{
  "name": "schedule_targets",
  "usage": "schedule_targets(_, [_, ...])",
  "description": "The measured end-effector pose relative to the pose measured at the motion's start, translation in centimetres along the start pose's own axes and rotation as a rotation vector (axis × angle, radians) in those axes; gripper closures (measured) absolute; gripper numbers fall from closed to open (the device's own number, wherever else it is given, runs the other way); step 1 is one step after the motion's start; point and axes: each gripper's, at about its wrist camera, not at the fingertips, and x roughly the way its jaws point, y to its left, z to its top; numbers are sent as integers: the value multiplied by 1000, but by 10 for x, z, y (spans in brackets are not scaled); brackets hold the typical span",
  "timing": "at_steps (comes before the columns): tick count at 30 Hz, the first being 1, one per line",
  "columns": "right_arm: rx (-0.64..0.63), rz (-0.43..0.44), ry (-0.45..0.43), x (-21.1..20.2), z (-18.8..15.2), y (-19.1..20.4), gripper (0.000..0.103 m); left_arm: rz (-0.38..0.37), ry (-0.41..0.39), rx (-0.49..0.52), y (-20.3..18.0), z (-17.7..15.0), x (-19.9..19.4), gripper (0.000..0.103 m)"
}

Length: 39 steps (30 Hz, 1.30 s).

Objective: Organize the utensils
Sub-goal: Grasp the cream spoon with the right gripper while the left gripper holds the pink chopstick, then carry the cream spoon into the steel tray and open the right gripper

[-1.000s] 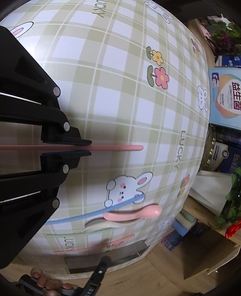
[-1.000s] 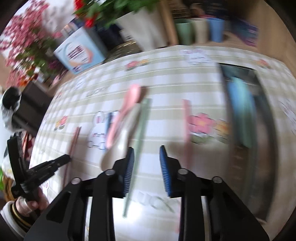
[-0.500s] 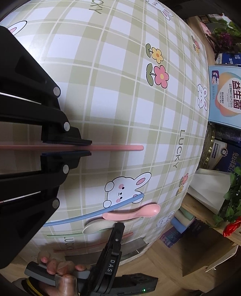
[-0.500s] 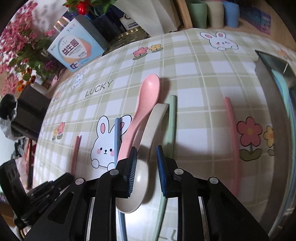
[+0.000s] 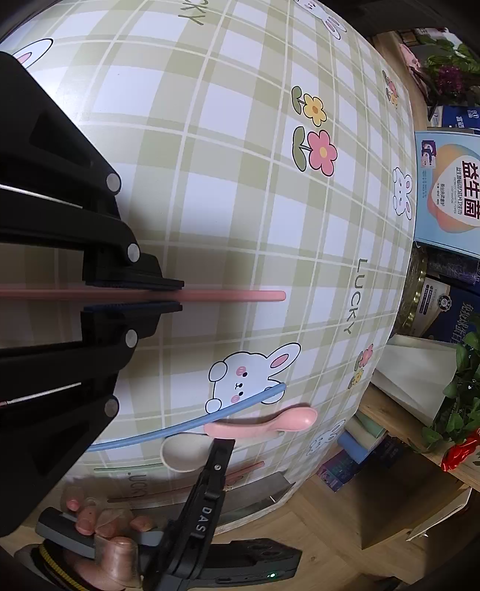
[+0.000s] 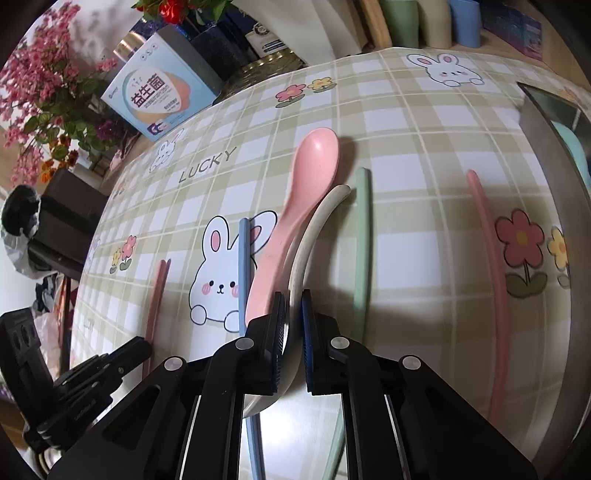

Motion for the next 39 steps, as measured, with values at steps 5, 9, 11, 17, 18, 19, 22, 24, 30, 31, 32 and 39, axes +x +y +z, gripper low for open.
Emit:
schedule_targets(5, [-5, 3, -13, -9, -11, 0, 94, -11, -2, -6, 2, 0, 0, 95])
schedule_targets(9, [-20, 4, -23, -19, -15, 0, 94, 0, 0, -1, 0, 0, 0, 95])
schedule_targets(11, [-21, 5, -34, -25, -16, -3, 94, -2, 1, -7, 1, 0, 0, 95])
schedule_targets(17, [-19, 10, -79, -47, -17, -14, 94, 6, 6, -4, 0, 1, 1, 95])
schedule_targets(18, [-19, 9, -86, -52, -17, -16, 94, 11, 7, -1, -1, 1, 1, 95])
schedule_targets(19, [-19, 8, -95, -57, -17, -20, 94, 14, 8, 0, -2, 2, 1, 95])
schedule_targets(22, [-14, 3, -115, -69, -18, -27, 94, 20, 10, 3, -3, 2, 1, 95])
schedule_targets(24, [-7, -6, -130, -79, -18, -36, 94, 25, 12, 6, -3, 2, 1, 95])
schedule_targets(30, [25, -31, -168, -104, -19, -61, 94, 51, 20, 23, -9, 3, 2, 97])
schedule_targets(31, [31, -35, -174, -109, -19, -66, 94, 44, 25, 17, -9, 4, 2, 97])
schedule_targets(32, [34, -41, -179, -112, -20, -69, 94, 33, 29, 9, -8, 4, 2, 97])
schedule_targets(39, [17, -88, -183, -131, -21, -92, 94, -3, -2, 30, -26, 14, -13, 97])
